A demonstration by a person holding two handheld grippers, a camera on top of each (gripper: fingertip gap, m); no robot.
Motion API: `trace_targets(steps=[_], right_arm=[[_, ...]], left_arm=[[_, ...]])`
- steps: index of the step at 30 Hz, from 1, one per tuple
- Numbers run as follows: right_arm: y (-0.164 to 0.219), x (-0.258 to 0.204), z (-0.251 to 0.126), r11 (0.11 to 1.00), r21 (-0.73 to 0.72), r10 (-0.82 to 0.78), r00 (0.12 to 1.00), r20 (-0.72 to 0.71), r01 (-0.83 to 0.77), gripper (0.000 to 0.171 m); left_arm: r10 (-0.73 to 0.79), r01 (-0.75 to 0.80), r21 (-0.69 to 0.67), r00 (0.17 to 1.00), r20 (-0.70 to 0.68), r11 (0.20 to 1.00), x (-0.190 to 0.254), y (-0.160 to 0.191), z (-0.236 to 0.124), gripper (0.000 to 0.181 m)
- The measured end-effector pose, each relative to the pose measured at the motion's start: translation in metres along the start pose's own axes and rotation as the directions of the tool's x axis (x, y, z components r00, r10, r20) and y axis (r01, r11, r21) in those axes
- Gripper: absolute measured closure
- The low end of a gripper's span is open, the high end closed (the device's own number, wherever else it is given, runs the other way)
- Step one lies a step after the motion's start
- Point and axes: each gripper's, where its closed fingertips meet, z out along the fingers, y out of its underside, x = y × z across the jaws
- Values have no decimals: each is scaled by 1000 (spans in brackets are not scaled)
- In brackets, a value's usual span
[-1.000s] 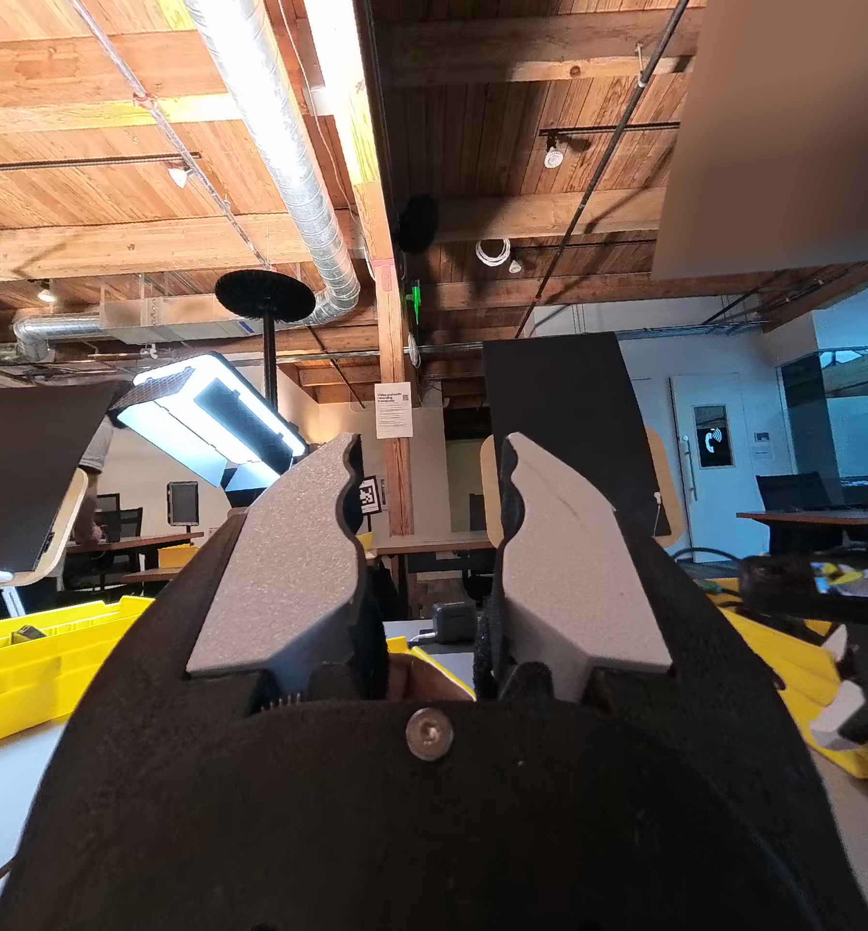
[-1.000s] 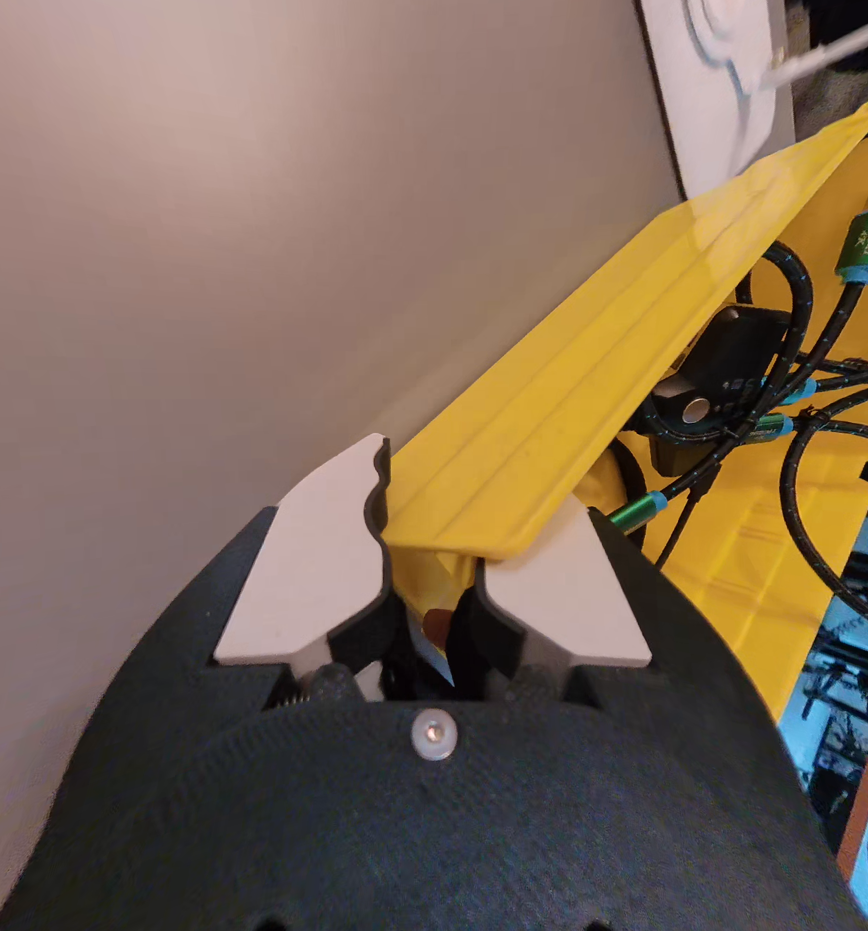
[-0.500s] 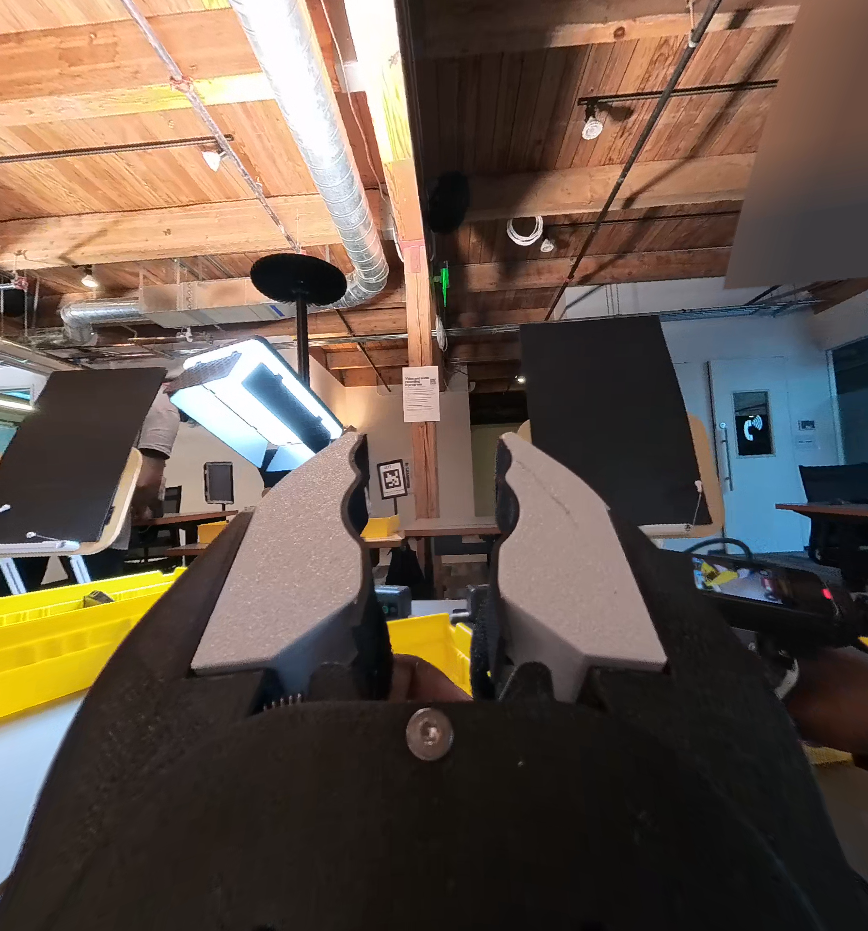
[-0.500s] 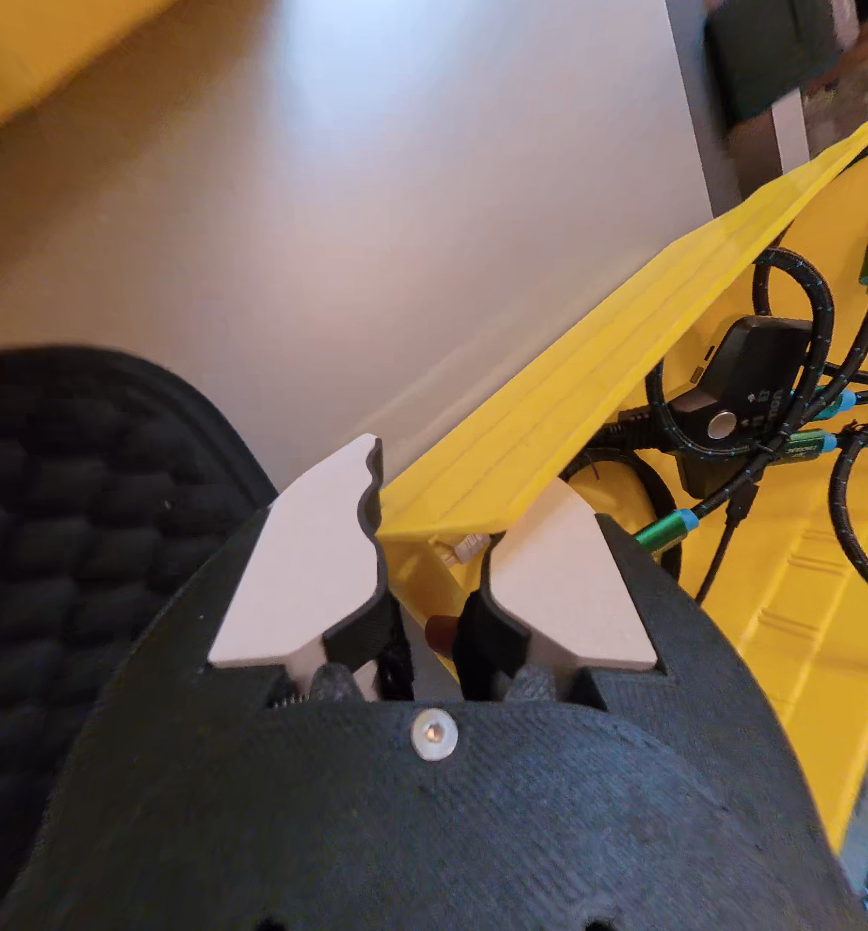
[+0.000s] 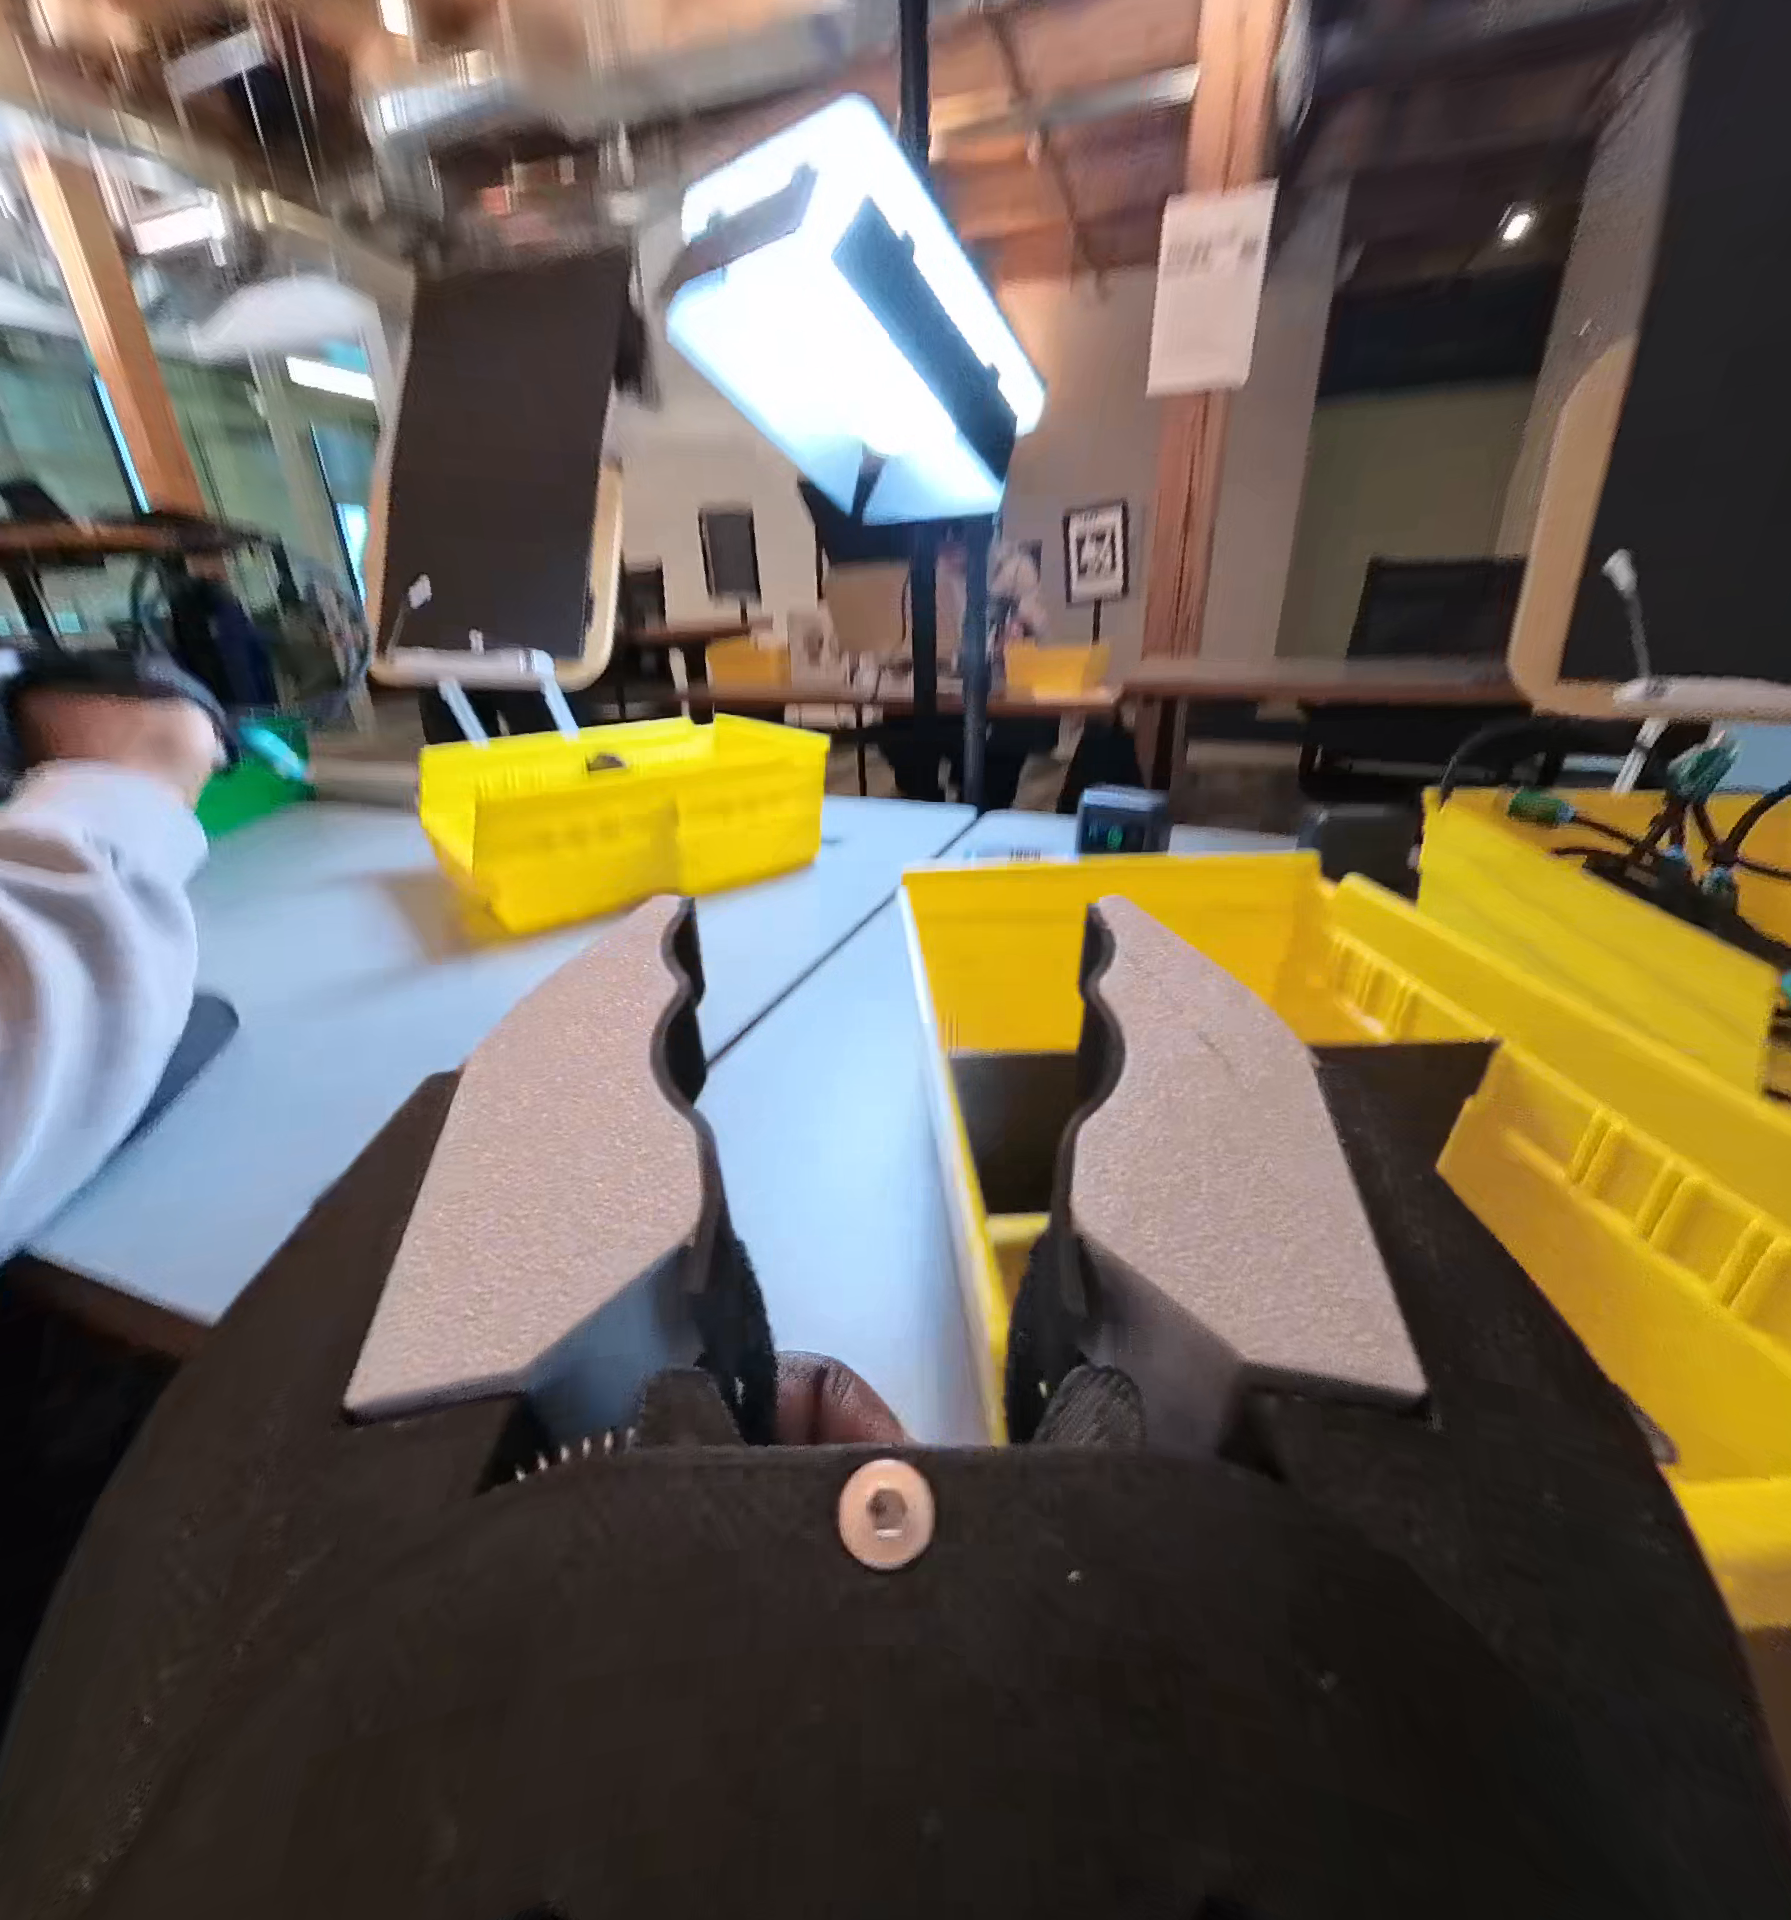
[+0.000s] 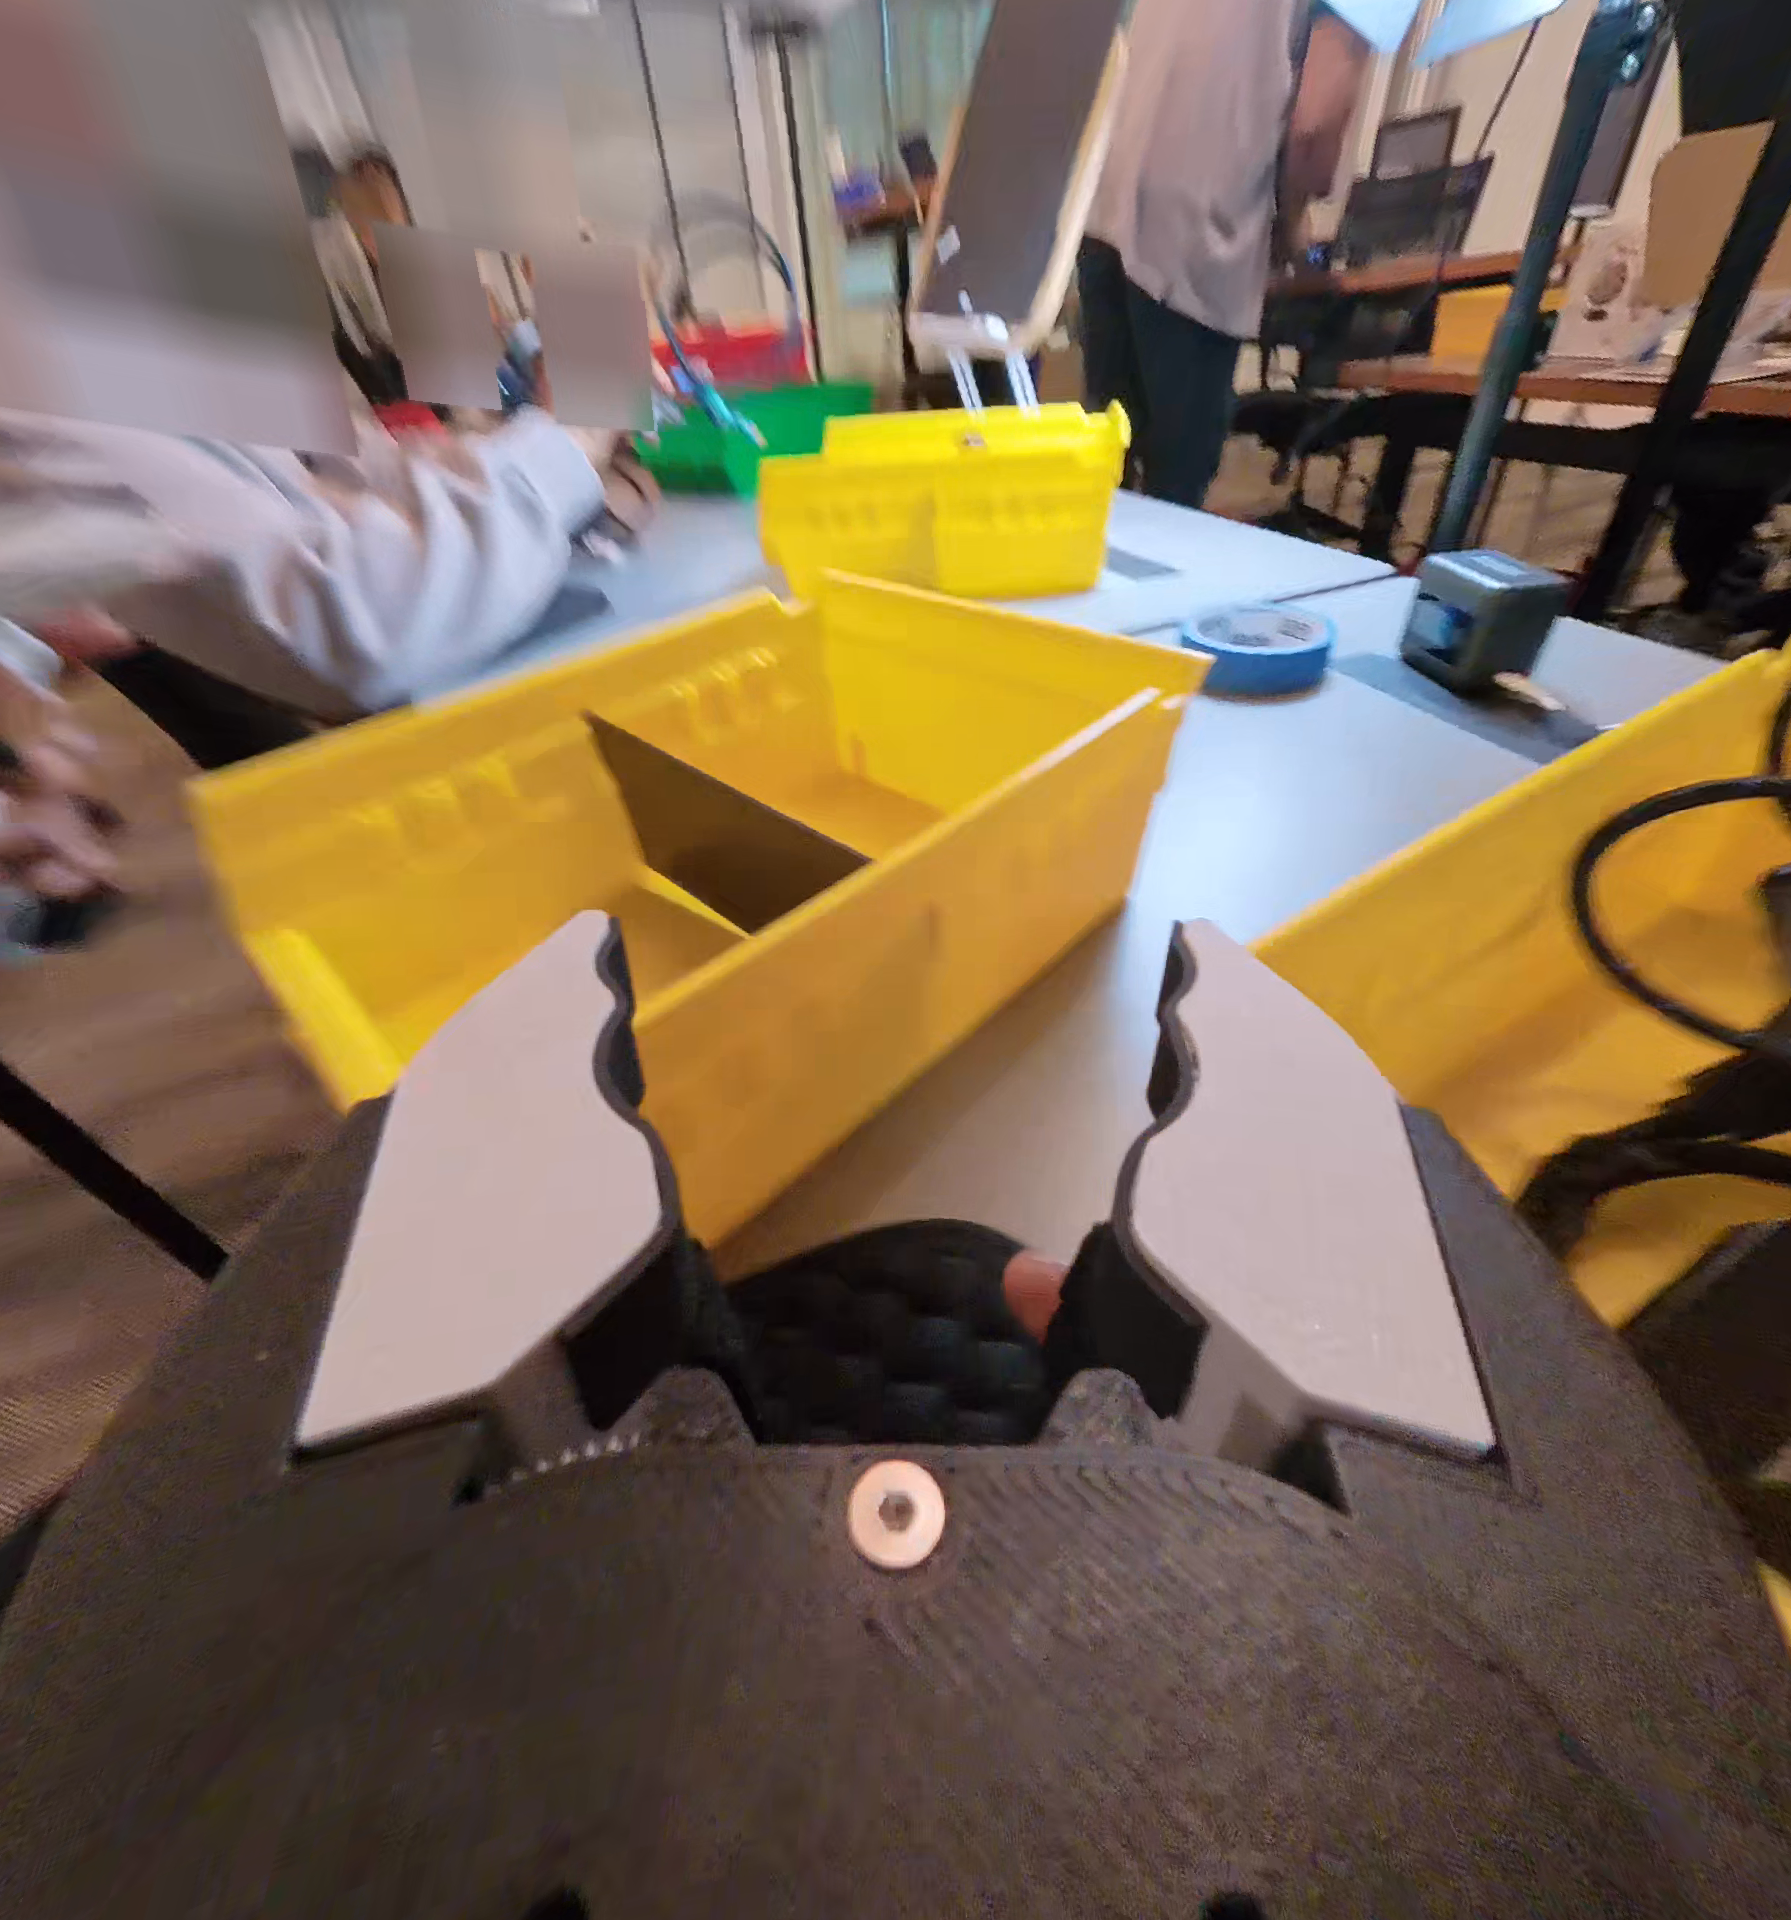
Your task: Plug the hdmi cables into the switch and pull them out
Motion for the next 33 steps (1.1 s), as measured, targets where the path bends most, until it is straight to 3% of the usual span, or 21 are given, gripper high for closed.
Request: trace_targets(steps=[2, 4, 7, 10, 11, 13, 16, 21, 25, 33], right_arm=[[5, -23, -7, 995, 48, 91, 994, 55, -93, 68], [25, -45, -5, 994, -14, 113, 990, 83, -113, 64], [41, -63, 0, 995, -89, -45, 997, 62, 50, 67], [61, -80, 5, 960, -232, -140, 985, 96, 159, 76], [75, -83, 8, 934, -304, -163, 981, 109, 189, 80], [90, -87, 13, 887, -383, -222, 965, 139, 259, 105], [91, -86, 16, 862, -414, -262, 956, 132, 294, 111], [80, -89, 11, 870, -345, -331, 935, 125, 354, 113], [55, -83, -1, 848, -281, -450, 890, 68, 450, 114], [-6, -43, -81, 798, -229, -589, 803, -93, 558, 114]], left_arm=[[-38, 38, -85, 999, 0, 996, -8, 23, 4, 110], [-83, 73, -201, 996, -40, 977, -6, 51, 8, 109], [-116, 57, -390, 984, -131, 919, 8, 91, 8, 110], [-79, -8, -421, 979, -189, 907, 21, 102, 12, 114], [-69, -20, -415, 978, -198, 910, 24, 103, 15, 118], [-40, -66, -451, 974, -221, 890, 32, 113, 18, 149], [67, -124, -505, 989, -130, 854, 23, 118, 23, 165], [91, -137, -451, 988, -122, 882, 24, 101, 21, 169], [111, -139, -303, 988, -107, 943, 36, 61, 23, 168], [72, -95, -106, 975, -208, 990, 127, -11, 32, 167]])
